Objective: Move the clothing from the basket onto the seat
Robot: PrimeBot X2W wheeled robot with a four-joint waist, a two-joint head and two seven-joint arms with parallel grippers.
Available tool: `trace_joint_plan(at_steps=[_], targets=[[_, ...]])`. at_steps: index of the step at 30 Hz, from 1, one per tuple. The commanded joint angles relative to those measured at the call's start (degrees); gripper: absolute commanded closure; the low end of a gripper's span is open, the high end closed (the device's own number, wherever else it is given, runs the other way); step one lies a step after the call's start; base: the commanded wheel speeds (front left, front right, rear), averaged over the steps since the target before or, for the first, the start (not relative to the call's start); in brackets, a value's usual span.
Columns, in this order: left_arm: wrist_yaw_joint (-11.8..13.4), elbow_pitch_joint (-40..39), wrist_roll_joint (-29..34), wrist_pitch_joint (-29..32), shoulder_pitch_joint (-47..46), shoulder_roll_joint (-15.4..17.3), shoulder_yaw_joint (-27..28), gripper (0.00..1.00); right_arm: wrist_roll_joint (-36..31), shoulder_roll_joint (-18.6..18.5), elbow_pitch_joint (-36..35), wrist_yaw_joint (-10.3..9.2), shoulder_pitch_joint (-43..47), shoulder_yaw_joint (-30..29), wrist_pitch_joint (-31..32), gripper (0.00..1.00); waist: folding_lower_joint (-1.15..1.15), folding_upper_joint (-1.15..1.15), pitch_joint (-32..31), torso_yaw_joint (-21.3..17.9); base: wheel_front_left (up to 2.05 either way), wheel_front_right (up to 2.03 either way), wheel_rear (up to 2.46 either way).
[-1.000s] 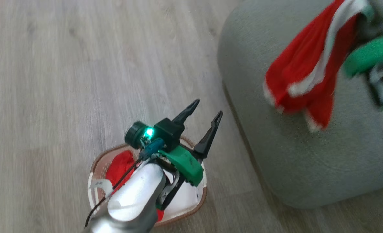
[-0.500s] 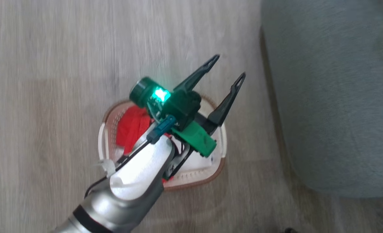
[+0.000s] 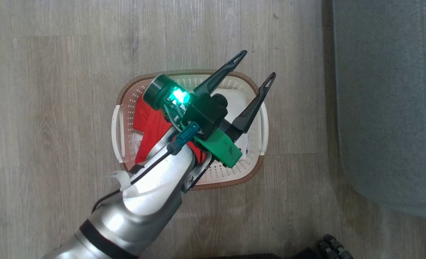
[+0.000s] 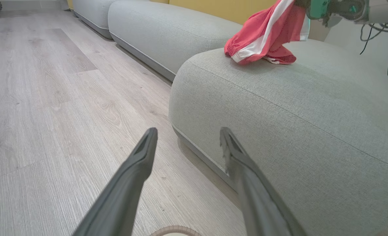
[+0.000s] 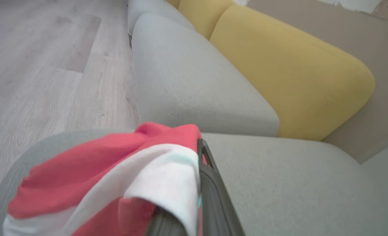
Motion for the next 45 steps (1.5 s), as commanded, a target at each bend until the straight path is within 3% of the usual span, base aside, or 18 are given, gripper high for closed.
trace_joint_plan(at_steps=[1,4,5,6,7,18,27,36,45], targets=[[0.2,-1.5,0.4,-0.3,-0.8,0.4,1.2,0.00,-1.1,-0.6,-1.0,0.40,1.0,-1.0,-0.6,1.00,-0.02,0.00,-0.1,-0.3,0.00,0.00,0.00],[0.1,-0.9,0.5,-0.3,-0.6,0.8,1.5,0.00,-1.9,1.0,0.2,0.40,2.2,-2.9,-0.6,1.00,-0.02,0.00,-0.1,-1.0,0.00,0.00,0.00],[0.1,-0.7,0.5,-0.3,-0.6,0.9,1.6,0.00,-2.0,1.7,0.5,0.40,2.6,-3.4,-0.6,0.73,-0.02,0.00,-0.2,-1.2,0.00,0.00,0.00],[0.1,-0.6,0.5,-0.3,-0.6,0.9,1.6,0.00,-2.1,2.5,0.8,0.40,3.0,-3.5,-0.6,0.29,-0.02,0.00,-0.3,-1.4,0.00,0.00,0.00],[0.1,-0.4,0.4,-0.3,-0.5,0.9,1.7,0.00,-2.1,3.1,1.1,0.40,3.4,-3.5,-0.6,0.00,-0.02,0.00,-0.5,-1.6,0.00,0.00,0.00],[0.2,0.5,-0.7,-0.3,1.0,1.3,3.2,0.00,3.4,6.9,-0.4,0.40,12.3,2.8,-0.6,0.00,-0.02,0.00,-4.1,-4.2,0.00,0.00,0.00],[0.1,-0.5,-2.3,-0.3,4.0,1.4,6.2,0.00,13.2,6.4,-7.8,0.40,23.4,9.2,-0.6,0.00,-0.02,0.00,-10.5,-4.9,0.00,0.00,0.00],[0.5,-2.2,-4.5,-0.3,9.4,0.9,11.0,0.00,19.5,7.1,-14.2,0.40,28.7,14.1,-0.6,0.00,-0.02,0.00,-18.7,-3.1,0.00,0.00,0.00],[2.3,-3.9,-4.5,-0.3,17.5,0.5,17.0,0.00,22.8,12.9,-20.0,0.40,34.6,17.3,-0.6,0.00,-0.02,0.00,-27.2,0.3,0.00,0.00,0.00]])
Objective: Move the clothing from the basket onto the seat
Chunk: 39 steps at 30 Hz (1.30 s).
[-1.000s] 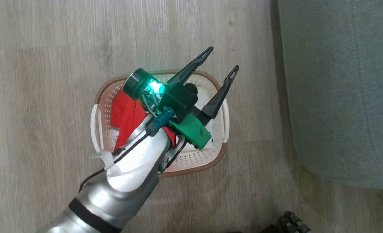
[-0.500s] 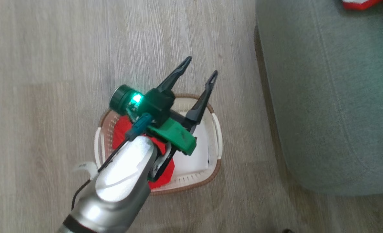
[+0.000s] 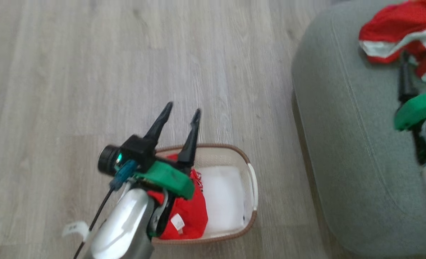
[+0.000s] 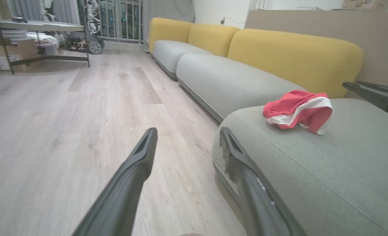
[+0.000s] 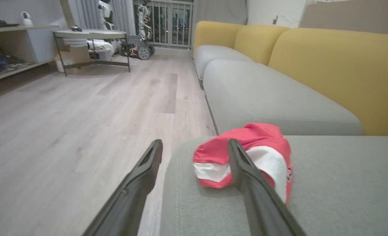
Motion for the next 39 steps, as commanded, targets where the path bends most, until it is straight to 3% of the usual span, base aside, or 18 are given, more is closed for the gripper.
trace_joint_plan(at_steps=[1,15,20,28,39], targets=[[0.4,-2.1,0.2,-0.3,-0.5,0.2,2.4,0.00,0.3,0.1,-2.2,0.40,0.4,1.0,-0.5,0.00,0.00,-0.01,-2.7,1.9,0.00,0.00,0.00],[2.7,-5.4,2.1,-0.3,12.9,0.3,13.4,0.00,-4.6,13.5,-18.0,0.40,17.1,-4.5,-0.5,0.00,0.00,-0.01,-9.0,6.2,0.00,0.00,0.00],[4.5,-7.2,2.8,-0.3,18.0,0.2,17.4,0.00,-7.7,16.1,-24.7,0.40,25.0,-4.1,-0.5,0.00,0.00,-0.01,-10.6,7.4,0.00,0.00,0.00],[4.1,-8.9,3.8,-0.3,23.9,0.1,20.7,0.00,-3.1,16.4,-29.0,0.40,32.4,-0.1,-0.5,0.00,0.00,-0.01,-12.1,8.0,0.00,0.00,0.00],[2.7,-8.3,4.7,-0.3,25.8,-0.1,21.7,0.00,-1.2,16.4,-29.4,0.40,36.4,3.4,-0.5,0.00,0.00,-0.01,-13.1,8.3,0.00,0.00,0.00]])
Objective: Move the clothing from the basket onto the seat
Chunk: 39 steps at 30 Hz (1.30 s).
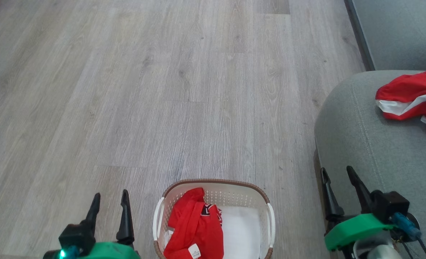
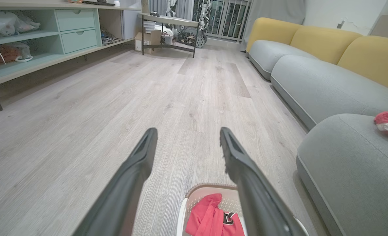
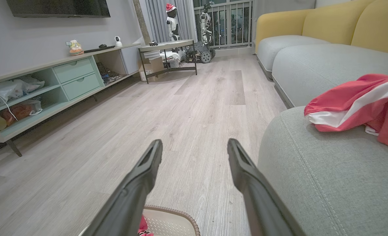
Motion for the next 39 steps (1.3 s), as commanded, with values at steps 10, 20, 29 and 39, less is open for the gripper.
trace_joint_plan(at_steps=[10,20,29,39], targets=[[-1.2,0.0,0.6,-0.3,-2.5,-0.2,1.6,0.00,-0.3,-0.1,-1.9,0.41,-1.7,1.4,-0.5,0.00,0.00,0.00,0.1,0.0,0.00,0.00,0.00],[-1.5,0.5,0.6,-0.3,-2.5,-0.2,1.3,0.00,-0.4,-0.1,-1.7,0.41,-1.7,1.0,-0.5,0.00,0.00,0.00,0.2,0.2,0.00,0.00,0.00],[-1.7,0.7,0.6,-0.3,-2.4,-0.2,0.7,0.00,-0.5,-0.1,-1.6,0.41,-1.6,0.8,-0.5,0.00,0.00,0.00,0.7,0.2,0.00,0.00,0.00],[-3.9,4.9,3.3,-0.3,-6.4,0.1,-2.1,0.00,-1.0,-0.1,-2.5,0.41,-2.2,-0.2,-0.5,0.00,0.00,0.00,3.4,-0.5,0.00,0.00,0.00]])
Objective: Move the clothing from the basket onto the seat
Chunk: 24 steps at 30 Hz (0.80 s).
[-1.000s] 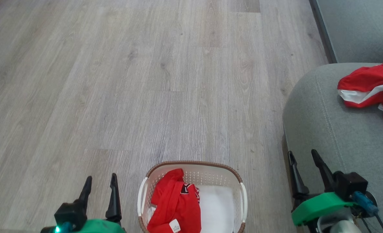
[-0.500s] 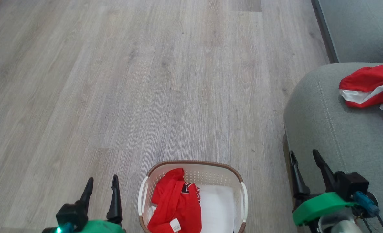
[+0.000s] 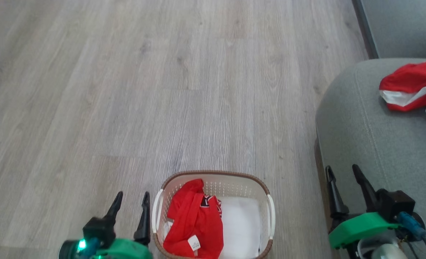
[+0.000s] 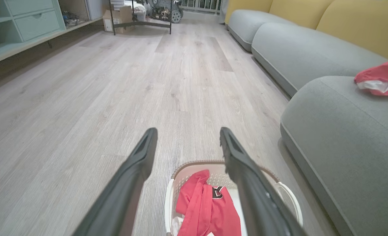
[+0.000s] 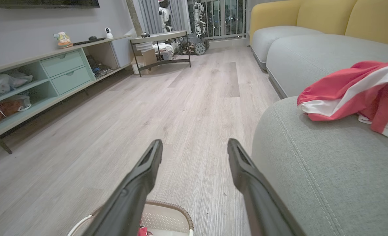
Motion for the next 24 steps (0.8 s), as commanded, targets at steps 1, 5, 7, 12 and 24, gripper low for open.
trace_joint_plan(at_steps=[1,5,7,12,24], targets=[[-0.6,0.0,0.8,-0.3,-4.6,0.1,1.0,0.00,-0.9,-0.1,-2.7,0.41,-2.5,0.7,-0.5,0.00,0.00,0.00,1.8,-0.5,0.00,0.00,0.00],[-1.5,4.2,1.5,-0.1,-7.6,0.0,-0.8,0.00,-1.5,-0.1,-4.3,0.41,-3.8,-0.1,-0.5,0.00,0.00,0.00,5.0,-1.0,0.00,0.00,0.00],[-1.8,7.7,1.9,0.0,-10.0,0.0,-2.3,0.00,-2.3,-0.1,-5.2,0.41,-4.7,-0.7,-0.5,0.00,0.00,0.00,7.3,-1.6,0.00,0.00,0.00],[-2.0,17.0,1.4,-0.1,-17.2,-0.1,-5.9,0.00,-3.1,-0.1,-6.7,0.41,-8.0,-0.8,-0.5,0.00,0.00,0.00,13.7,-3.9,0.00,0.00,0.00],[1.8,35.4,-6.4,0.0,-34.5,-0.2,-17.1,0.00,-2.9,-0.1,-10.3,0.41,-16.4,1.2,-0.5,0.00,0.00,0.00,30.5,-10.8,0.00,0.00,0.00]])
